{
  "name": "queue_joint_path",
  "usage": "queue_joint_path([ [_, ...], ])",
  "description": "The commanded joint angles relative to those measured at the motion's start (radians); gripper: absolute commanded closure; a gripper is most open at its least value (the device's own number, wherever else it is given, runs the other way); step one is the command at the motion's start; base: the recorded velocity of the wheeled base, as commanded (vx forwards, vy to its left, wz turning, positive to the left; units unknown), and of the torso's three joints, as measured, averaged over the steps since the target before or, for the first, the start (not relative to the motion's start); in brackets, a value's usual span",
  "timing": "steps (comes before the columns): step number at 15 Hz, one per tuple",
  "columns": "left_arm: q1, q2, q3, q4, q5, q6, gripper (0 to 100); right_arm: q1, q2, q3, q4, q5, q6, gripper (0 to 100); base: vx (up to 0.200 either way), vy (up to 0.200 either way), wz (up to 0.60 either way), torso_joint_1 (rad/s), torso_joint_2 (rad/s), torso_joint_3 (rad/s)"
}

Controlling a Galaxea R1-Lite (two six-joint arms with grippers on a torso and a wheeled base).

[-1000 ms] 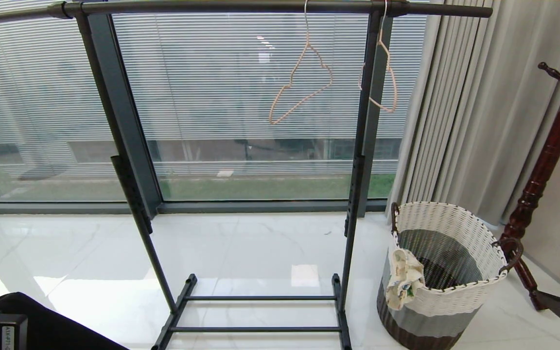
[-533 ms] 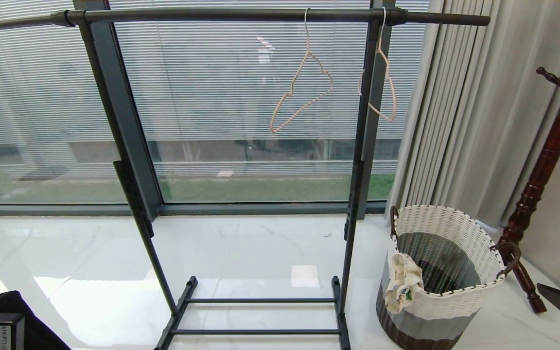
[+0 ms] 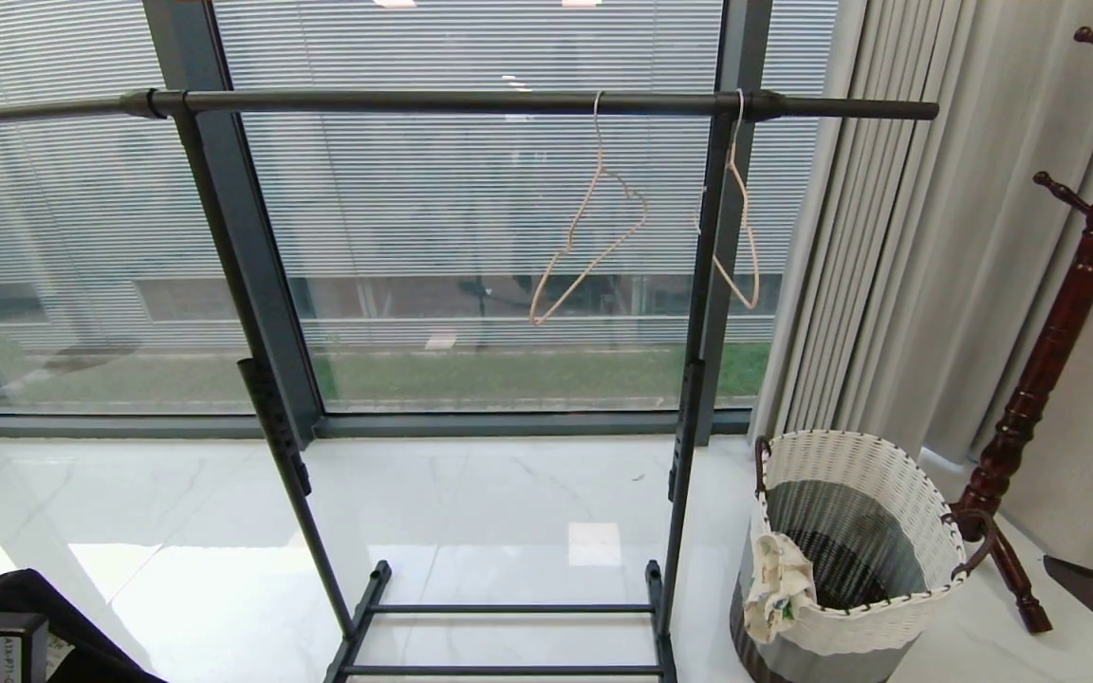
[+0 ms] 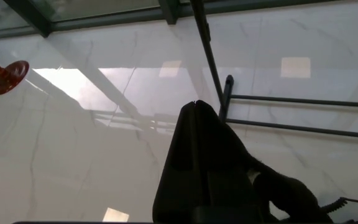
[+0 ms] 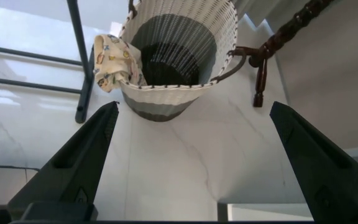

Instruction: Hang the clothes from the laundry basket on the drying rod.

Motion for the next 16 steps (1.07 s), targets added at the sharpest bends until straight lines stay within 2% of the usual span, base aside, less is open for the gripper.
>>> queue_joint_path([
  [1,0.0,0.003,-0.003,0.0,0.0,0.0,100,0.0,0.004,-0.001,0.0,0.001,0.001,0,0.0,0.0,0.0,0.188,-0.48,-0.29],
  [13,0.0,0.003,-0.017,-0.016,0.002,0.002,100,0.0,0.002,0.013,-0.025,0.005,0.001,0,0.0,0.0,0.0,0.209,-0.49,-0.278],
  [16,0.0,0.002,-0.017,-0.016,0.003,0.002,100,0.002,-0.013,0.04,-0.04,0.043,0.001,0,0.0,0.2,0.0,0.238,-0.53,-0.287],
])
